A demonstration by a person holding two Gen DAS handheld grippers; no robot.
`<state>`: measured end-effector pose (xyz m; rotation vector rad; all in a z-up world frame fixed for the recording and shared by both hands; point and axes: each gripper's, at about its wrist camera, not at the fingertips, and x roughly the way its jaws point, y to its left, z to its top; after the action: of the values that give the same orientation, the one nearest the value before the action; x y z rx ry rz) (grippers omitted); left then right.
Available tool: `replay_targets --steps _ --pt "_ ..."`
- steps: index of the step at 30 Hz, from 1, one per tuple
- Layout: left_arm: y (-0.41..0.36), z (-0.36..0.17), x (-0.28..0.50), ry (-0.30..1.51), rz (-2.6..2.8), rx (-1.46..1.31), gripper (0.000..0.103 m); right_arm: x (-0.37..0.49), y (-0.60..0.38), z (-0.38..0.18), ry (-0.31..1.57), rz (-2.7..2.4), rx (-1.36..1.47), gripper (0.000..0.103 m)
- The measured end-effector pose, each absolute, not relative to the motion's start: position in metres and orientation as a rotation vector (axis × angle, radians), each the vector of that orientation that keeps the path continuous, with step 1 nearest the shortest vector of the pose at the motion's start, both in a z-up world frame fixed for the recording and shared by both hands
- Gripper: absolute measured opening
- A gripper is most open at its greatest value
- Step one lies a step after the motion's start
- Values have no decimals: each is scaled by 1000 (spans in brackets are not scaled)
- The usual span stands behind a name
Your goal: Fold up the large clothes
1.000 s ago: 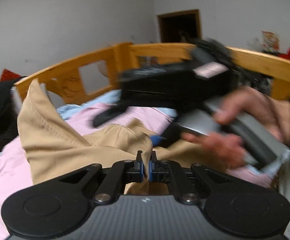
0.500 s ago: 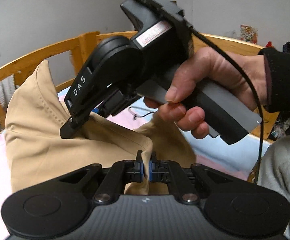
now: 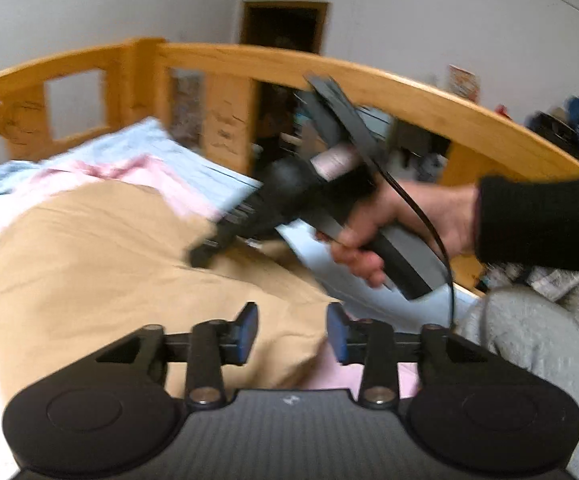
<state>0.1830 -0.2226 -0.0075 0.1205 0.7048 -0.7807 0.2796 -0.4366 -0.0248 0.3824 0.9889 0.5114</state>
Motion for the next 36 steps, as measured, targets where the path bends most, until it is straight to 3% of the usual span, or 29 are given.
replay_targets --steps 5,13,14,17,18,19,22,27,36 --pt "-173 9 203 658 -416 65 63 272 -426 -23 946 486 290 7" --pt "-115 -40 265 865 -202 -37 65 257 -410 -10 918 417 135 13" --pt "-114 -45 269 877 -209 -48 65 256 -408 -7 920 405 105 17" --pt "-117 -57 274 891 -230 -67 63 245 -401 15 820 338 -2 44" --pt "-117 -58 275 893 -241 -70 63 243 -396 25 766 325 -43 59" --pt "-115 -57 271 889 -240 -66 63 242 -389 34 711 320 -86 64" --pt "-120 -52 256 879 -230 -34 63 255 -359 50 620 380 -168 65" --pt "-122 -54 249 878 -222 -42 65 304 -300 42 631 533 -217 66" --pt "-131 -59 250 867 -216 10 68 363 -285 -34 917 512 -146 80"
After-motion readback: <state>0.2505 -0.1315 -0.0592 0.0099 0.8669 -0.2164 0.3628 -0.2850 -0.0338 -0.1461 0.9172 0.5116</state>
